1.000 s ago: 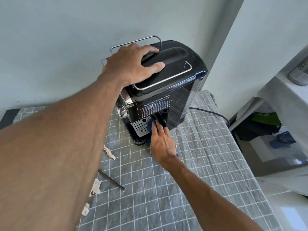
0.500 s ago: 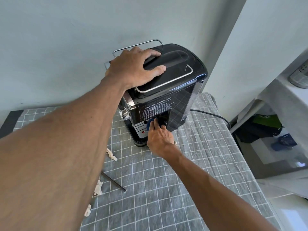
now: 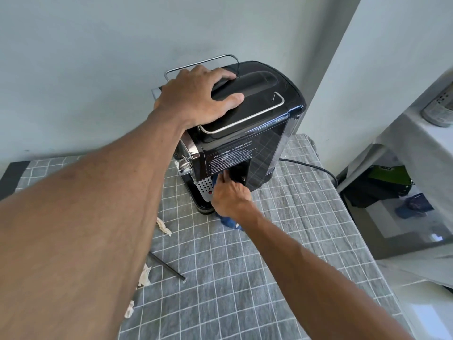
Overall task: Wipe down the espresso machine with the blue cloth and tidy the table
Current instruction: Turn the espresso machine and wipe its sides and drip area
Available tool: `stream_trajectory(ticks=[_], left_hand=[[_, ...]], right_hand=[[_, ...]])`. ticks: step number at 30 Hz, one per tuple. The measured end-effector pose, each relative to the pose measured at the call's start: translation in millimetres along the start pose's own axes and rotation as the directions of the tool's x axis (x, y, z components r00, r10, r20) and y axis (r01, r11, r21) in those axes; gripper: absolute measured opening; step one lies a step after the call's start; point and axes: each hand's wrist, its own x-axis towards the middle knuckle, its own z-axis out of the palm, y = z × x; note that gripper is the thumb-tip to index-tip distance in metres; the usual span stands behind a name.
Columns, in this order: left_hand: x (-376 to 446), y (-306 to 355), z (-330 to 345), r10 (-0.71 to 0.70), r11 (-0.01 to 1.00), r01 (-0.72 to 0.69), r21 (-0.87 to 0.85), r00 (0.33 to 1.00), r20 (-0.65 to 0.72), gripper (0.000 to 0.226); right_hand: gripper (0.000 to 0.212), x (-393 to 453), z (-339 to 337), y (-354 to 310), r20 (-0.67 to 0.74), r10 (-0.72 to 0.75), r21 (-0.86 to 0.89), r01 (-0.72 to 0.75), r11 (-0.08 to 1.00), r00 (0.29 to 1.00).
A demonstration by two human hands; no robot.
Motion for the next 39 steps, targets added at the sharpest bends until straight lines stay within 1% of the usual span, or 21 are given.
stream_trajectory(ticks=[2, 4, 8, 12, 13, 14, 16, 17, 18, 19, 21, 22, 24, 26, 29, 30, 32, 34, 35, 37, 39], left_hand=[[0, -1, 0, -0.005, 1.0, 0.005, -0.007, 1.0, 0.005, 0.067], [0, -1, -2, -0.008, 1.0, 0.008, -0.014, 1.0, 0.004, 0.066], [0, -1, -1, -0.006, 1.0, 0.006, -0.013, 1.0, 0.001, 0.066], [1, 0, 0, -0.006, 1.0, 0.006, -0.009, 1.0, -0.011, 0.066], [1, 0, 0, -0.005, 1.0, 0.005, -0.008, 1.0, -0.013, 0.067], [1, 0, 0, -0.004, 1.0, 0.004, -0.005, 1.0, -0.015, 0.067], [1, -1, 0, -0.002, 1.0, 0.002, -0.004, 1.0, -0.014, 0.067], [1, -1, -1, -0.001, 1.0, 0.001, -0.007, 1.0, -0.012, 0.067], [1, -1, -1, 0.002, 1.0, -0.002, -0.01, 1.0, -0.012, 0.068], [1, -1, -1, 0.004, 1.0, -0.004, -0.013, 1.0, -0.012, 0.068], [1, -1, -1, 0.006, 1.0, -0.006, -0.013, 1.0, -0.01, 0.067], [2, 0, -1, 0.007, 1.0, -0.008, -0.012, 1.0, -0.013, 0.067], [2, -1, 0, 0.007, 1.0, -0.007, -0.003, 1.0, -0.023, 0.066], [2, -1, 0, 0.008, 1.0, -0.008, 0.002, 1.0, -0.02, 0.065], [2, -1, 0, 0.005, 1.0, -0.005, 0.003, 1.0, -0.023, 0.066], [1, -1, 0, 0.007, 1.0, -0.007, 0.004, 1.0, -0.021, 0.066], [1, -2, 0, 0.009, 1.0, -0.009, 0.008, 1.0, -0.021, 0.066], [3, -2, 0, 0.009, 1.0, -0.008, 0.013, 1.0, -0.025, 0.065], [3, -2, 0, 0.007, 1.0, -0.006, 0.012, 1.0, -0.026, 0.065], [3, -2, 1, 0.009, 1.0, -0.009, 0.012, 0.999, -0.031, 0.064], [3, -2, 1, 0.012, 1.0, -0.011, 0.016, 0.999, -0.038, 0.063]], right_hand=[[0.063, 14, -8, -7, 0.03, 0.011, -0.048, -0.009, 0.999, 1.0], [0.062, 15, -5, -8, 0.006, -0.003, -0.054, 0.003, 0.999, 1.0], [0.07, -19, 38, 24, -0.195, -0.079, 0.048, 0.09, 0.995, 0.978], [0.083, -44, 81, 46, -0.297, -0.055, 0.118, 0.093, 0.989, 0.953], [0.085, -44, 87, 43, -0.313, -0.087, 0.098, 0.123, 0.988, 0.946], [0.088, -45, 92, 38, -0.325, -0.171, 0.049, 0.197, 0.979, 0.93], [0.093, -49, 103, 29, -0.326, -0.411, -0.094, 0.403, 0.91, 0.852], [0.094, -50, 105, 31, -0.318, -0.484, -0.141, 0.464, 0.875, 0.815], [0.093, -51, 103, 35, -0.31, -0.497, -0.154, 0.474, 0.867, 0.81], [0.091, -51, 100, 41, -0.307, -0.449, -0.126, 0.432, 0.893, 0.839], [0.082, -50, 93, 56, -0.33, -0.23, 0.011, 0.248, 0.969, 0.915], [0.079, -49, 91, 60, -0.365, -0.131, 0.061, 0.164, 0.985, 0.922], [0.071, -49, 93, 55, -0.409, -0.038, 0.121, 0.096, 0.988, 0.912], [0.062, -51, 97, 44, -0.411, -0.061, 0.154, 0.135, 0.979, 0.909], [0.06, -45, 99, 41, -0.383, -0.271, 0.044, 0.311, 0.949, 0.883], [0.057, -40, 98, 44, -0.403, -0.284, 0.052, 0.332, 0.942, 0.87], [0.049, -31, 96, 48, -0.486, -0.161, 0.187, 0.282, 0.941, 0.859], [0.044, -28, 99, 40, -0.53, -0.002, 0.37, 0.234, 0.899, 0.848], [0.043, -27, 101, 33, -0.543, 0.04, 0.417, 0.228, 0.88, 0.839], [0.043, -29, 105, 20, -0.564, 0.027, 0.418, 0.257, 0.872, 0.826], [0.038, -28, 105, 17, -0.588, -0.083, 0.357, 0.351, 0.866, 0.805]])
